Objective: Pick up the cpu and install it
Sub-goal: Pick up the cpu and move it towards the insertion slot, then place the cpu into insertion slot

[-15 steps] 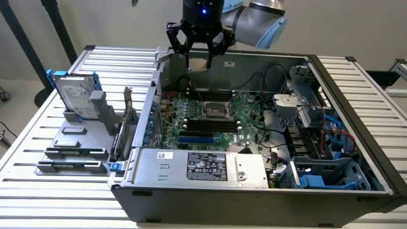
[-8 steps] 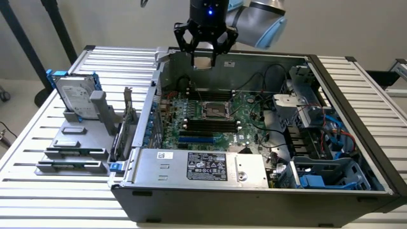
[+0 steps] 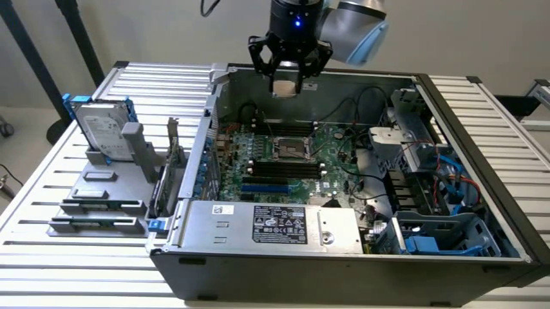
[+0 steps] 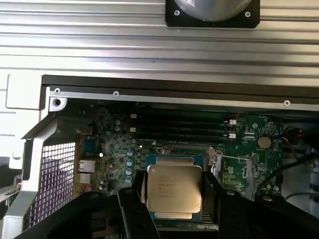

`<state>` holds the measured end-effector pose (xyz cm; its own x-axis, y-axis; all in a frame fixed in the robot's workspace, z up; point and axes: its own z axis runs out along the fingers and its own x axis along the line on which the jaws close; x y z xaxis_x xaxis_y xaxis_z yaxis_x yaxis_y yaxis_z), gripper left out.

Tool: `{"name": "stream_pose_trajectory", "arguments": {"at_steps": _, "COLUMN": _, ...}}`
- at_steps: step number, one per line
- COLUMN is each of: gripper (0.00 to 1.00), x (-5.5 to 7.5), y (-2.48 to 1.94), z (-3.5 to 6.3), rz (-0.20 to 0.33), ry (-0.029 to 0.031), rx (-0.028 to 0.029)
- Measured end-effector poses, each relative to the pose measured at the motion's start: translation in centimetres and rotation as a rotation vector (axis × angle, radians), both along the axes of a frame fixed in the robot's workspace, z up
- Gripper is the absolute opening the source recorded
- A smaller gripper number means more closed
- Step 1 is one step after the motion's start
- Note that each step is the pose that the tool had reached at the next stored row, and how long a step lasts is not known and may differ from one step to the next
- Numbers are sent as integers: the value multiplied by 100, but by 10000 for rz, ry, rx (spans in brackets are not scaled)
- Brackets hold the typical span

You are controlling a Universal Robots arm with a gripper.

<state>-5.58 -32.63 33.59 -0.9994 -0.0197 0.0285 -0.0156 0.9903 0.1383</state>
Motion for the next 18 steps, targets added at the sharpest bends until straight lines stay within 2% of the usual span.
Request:
{"name": "stream_pose_trajectory", "arguments": {"at_steps": 9, "gripper": 55, "x": 214, "y": 0, "z": -165, "rz": -261, "ry": -1, "rx": -1}}
{"name": "stream_pose_trajectory", "arguments": {"at_steps": 11, "gripper": 55, "x": 218, "y": 0, "z": -193, "rz": -264, "ry": -1, "rx": -4}}
{"name": "stream_pose_trajectory", "arguments": {"at_steps": 18, "gripper": 55, "x": 218, "y": 0, "z": -193, "rz": -263, "ry": 0, "rx": -9}}
